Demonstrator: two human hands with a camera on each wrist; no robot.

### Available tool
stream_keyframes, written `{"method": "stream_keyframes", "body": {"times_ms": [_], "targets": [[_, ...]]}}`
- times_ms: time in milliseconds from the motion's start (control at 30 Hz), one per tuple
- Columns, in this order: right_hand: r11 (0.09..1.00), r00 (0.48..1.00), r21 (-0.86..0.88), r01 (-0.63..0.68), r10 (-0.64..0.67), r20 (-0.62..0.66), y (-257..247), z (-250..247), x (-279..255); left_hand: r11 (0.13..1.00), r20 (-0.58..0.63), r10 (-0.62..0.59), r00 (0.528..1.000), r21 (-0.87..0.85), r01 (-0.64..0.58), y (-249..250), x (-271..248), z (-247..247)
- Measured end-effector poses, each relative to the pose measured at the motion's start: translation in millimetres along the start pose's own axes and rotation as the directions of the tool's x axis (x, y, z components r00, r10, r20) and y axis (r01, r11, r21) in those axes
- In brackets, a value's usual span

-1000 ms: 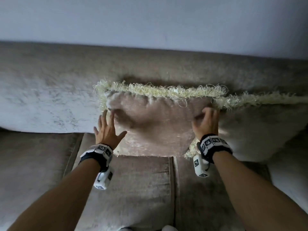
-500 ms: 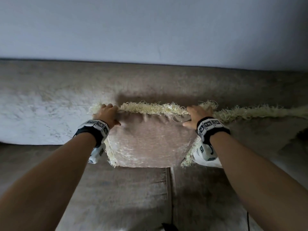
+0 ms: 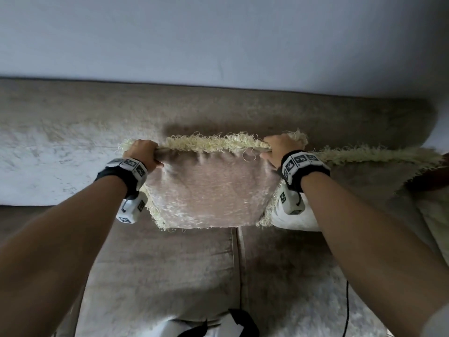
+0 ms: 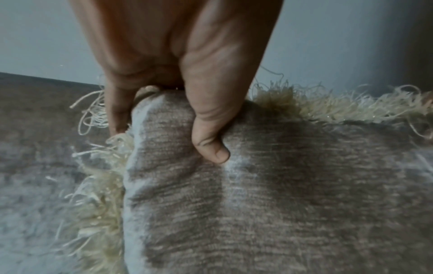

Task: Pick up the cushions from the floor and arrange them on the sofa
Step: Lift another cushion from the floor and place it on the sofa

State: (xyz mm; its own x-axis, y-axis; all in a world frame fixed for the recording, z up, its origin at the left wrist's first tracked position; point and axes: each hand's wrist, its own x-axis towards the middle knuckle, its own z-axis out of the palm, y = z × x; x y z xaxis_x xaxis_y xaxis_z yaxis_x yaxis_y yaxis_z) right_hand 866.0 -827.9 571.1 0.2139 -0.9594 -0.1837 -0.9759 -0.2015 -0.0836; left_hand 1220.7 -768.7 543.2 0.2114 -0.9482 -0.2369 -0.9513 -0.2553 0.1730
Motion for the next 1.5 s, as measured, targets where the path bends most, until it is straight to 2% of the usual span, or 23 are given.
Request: {"method": "stream_keyframes", "body": {"times_ms": [100,200,267,333,433,533,600,633,700,733,767,833,900,967,1033,1100,1167,1267,1500], "targets": [[0.998,0.998,0.042,-0.049,0.051,-0.028,13,16,6,0.997,-0.041,0.071,0.997,-0.008,-0.071,9,11,10],[0.997,0.998,0.04,-0.063,0.062,0.017,20,46,6,0.992,-0.013,0.123,0.992,0.032,-0.122,14,16,37],[0.994,0.997,0.085,-0.073,0.071,0.021,24,64,5,0.99,-0.047,0.139,0.989,0.014,-0.139,11,15,51],[0.983,0.996,0.164,-0.081,0.086,-0.023,28,71,6,0.991,-0.092,0.115,0.989,-0.063,-0.121,8,13,53],[0.978,0.992,0.198,-0.063,0.082,-0.091,30,67,4,0.99,-0.081,0.101,0.992,-0.094,-0.109,7,5,46],[0.994,0.978,0.096,-0.047,0.065,-0.197,13,68,-15,0.988,-0.131,0.147,0.98,0.064,-0.139,15,-12,53],[0.999,0.96,0.014,0.05,-0.044,-0.277,-13,78,-37,0.959,-0.213,0.262,0.941,0.167,-0.229,29,-31,69],[0.99,0.951,-0.008,0.14,-0.137,-0.276,-28,87,-48,0.932,-0.241,0.355,0.903,0.165,-0.322,39,-43,81],[0.952,0.93,-0.039,0.303,-0.304,-0.205,-56,112,-66,0.838,-0.22,0.545,0.809,0.183,-0.514,61,-64,111],[0.935,0.919,-0.058,0.349,-0.353,-0.173,-65,125,-70,0.802,-0.196,0.595,0.779,0.207,-0.561,69,-70,124],[0.929,0.917,-0.076,0.361,-0.369,-0.149,-69,138,-73,0.788,-0.173,0.61,0.773,0.233,-0.569,74,-73,134],[0.949,0.942,-0.091,0.301,-0.311,-0.126,-59,152,-71,0.807,-0.151,0.571,0.807,0.286,-0.517,69,-68,143],[0.983,0.977,-0.077,0.166,-0.174,-0.123,-35,154,-67,0.86,-0.169,0.474,0.864,0.298,-0.413,51,-59,140],[0.998,0.994,-0.057,-0.009,0.003,-0.112,-3,152,-67,0.927,-0.18,0.314,0.932,0.271,-0.26,27,-56,134],[0.988,0.985,0.002,-0.154,0.154,-0.075,22,150,-76,0.967,-0.124,0.128,0.984,0.237,-0.096,2,-63,132],[0.963,0.963,0.079,-0.258,0.263,-0.055,36,146,-90,0.979,-0.061,-0.016,0.998,0.201,0.028,-16,-76,132],[0.928,0.94,0.148,-0.341,0.339,0.039,40,142,-107,0.984,0.017,-0.122,0.992,0.137,0.118,-24,-95,131],[0.898,0.923,0.229,-0.374,0.339,0.18,39,132,-136,0.988,0.102,-0.151,0.983,0.039,0.148,-29,-128,129],[0.945,0.937,0.163,-0.284,0.237,0.257,21,68,-184,0.991,0.081,-0.126,0.989,-0.045,0.13,-5,-202,88]]}}
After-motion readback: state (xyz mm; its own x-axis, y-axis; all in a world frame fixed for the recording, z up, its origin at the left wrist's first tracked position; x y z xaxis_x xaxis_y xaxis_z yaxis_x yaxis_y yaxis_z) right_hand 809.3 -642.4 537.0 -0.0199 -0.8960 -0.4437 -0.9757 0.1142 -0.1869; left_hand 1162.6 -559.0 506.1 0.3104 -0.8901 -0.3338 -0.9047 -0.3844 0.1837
